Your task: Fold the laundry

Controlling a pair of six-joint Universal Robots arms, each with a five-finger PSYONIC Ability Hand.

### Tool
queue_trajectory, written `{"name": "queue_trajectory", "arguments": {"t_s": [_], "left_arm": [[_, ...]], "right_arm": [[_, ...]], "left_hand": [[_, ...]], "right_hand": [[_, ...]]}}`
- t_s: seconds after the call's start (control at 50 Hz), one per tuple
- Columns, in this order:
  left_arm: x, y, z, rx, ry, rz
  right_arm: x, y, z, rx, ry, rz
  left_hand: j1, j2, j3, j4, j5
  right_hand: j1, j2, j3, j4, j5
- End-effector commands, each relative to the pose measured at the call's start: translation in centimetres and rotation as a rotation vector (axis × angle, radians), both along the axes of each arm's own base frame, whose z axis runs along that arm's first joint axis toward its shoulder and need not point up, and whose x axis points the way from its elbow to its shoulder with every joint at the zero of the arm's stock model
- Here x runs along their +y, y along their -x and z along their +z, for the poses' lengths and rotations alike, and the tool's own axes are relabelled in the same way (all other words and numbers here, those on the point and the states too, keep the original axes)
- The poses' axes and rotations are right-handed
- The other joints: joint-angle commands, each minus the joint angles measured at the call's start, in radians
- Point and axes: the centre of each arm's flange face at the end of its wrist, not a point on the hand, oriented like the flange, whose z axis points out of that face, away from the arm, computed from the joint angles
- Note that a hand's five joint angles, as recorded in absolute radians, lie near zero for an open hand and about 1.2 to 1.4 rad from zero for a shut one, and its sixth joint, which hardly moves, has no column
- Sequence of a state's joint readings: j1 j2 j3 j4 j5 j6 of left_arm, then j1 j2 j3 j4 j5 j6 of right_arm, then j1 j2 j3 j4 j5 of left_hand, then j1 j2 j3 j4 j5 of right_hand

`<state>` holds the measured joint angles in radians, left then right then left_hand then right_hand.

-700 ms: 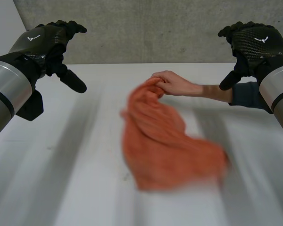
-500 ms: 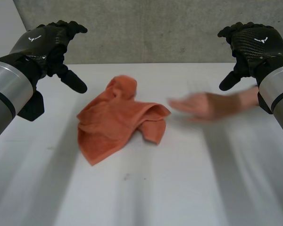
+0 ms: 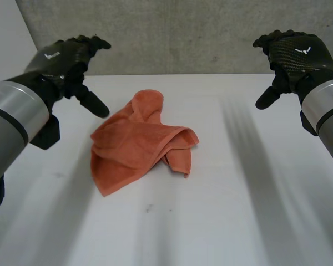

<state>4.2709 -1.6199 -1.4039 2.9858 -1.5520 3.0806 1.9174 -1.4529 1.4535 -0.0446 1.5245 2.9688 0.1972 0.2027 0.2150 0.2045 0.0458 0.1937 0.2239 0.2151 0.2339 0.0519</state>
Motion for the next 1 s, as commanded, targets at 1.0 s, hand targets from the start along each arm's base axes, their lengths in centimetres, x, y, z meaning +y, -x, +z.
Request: {"name": "queue_trajectory", "arguments": {"t_s": [1.0], "left_arm": [[0.5, 6.3, 5.1, -0.088, 0.604, -0.022]], "right_arm": [[-4.4, -0.4, -8.4, 0.050, -0.242, 0.004]], "left_hand": [[1.199, 1.194, 1.181, 1.192, 1.176]], "right_hand": [[-0.019, -0.049, -0.041, -0.059, -0.052]]}}
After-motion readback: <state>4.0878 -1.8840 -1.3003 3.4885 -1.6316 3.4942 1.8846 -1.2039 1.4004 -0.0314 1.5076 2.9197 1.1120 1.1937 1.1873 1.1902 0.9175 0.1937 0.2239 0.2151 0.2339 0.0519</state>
